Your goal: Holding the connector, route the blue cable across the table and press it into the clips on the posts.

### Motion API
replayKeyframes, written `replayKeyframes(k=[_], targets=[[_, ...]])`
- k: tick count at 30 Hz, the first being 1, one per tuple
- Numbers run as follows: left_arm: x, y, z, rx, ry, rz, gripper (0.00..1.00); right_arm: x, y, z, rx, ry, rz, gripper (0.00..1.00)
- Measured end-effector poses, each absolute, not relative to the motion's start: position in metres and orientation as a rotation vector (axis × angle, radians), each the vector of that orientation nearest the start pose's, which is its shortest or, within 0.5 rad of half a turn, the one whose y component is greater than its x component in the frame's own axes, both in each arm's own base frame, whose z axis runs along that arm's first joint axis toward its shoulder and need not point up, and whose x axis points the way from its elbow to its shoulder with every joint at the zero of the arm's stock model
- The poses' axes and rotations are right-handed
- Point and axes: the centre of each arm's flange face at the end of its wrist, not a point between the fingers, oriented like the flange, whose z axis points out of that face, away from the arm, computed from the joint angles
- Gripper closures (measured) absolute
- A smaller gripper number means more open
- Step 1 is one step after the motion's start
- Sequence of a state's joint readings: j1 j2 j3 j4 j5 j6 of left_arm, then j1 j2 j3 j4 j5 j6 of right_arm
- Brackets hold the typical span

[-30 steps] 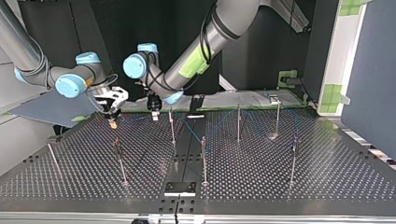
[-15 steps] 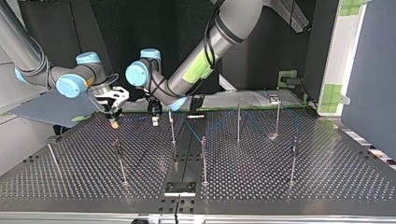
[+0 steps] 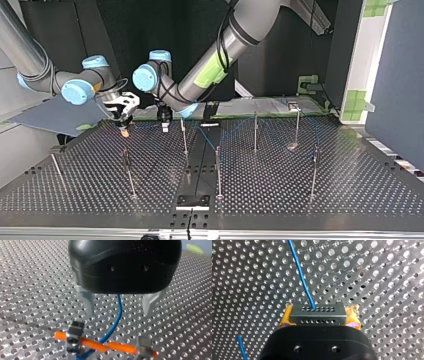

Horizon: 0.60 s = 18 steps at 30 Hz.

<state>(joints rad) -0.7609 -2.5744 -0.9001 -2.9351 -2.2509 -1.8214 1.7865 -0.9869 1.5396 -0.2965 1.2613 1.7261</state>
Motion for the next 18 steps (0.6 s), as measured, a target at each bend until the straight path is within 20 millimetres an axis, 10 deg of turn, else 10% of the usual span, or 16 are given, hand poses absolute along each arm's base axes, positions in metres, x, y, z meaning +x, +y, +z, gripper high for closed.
replayKeyframes(k=[11,18], targets=[[0.5257,-0.6003,0.1552,-0.084,1.662,-0.199,1.0,0.2998,-0.5797,0.1899,-2.371,1.7,-2.089,1.0],[0.5255,-0.5998,0.1551,-0.097,1.664,-0.206,1.0,0.2999,-0.5796,0.1899,-2.369,1.7,-2.088,1.0]])
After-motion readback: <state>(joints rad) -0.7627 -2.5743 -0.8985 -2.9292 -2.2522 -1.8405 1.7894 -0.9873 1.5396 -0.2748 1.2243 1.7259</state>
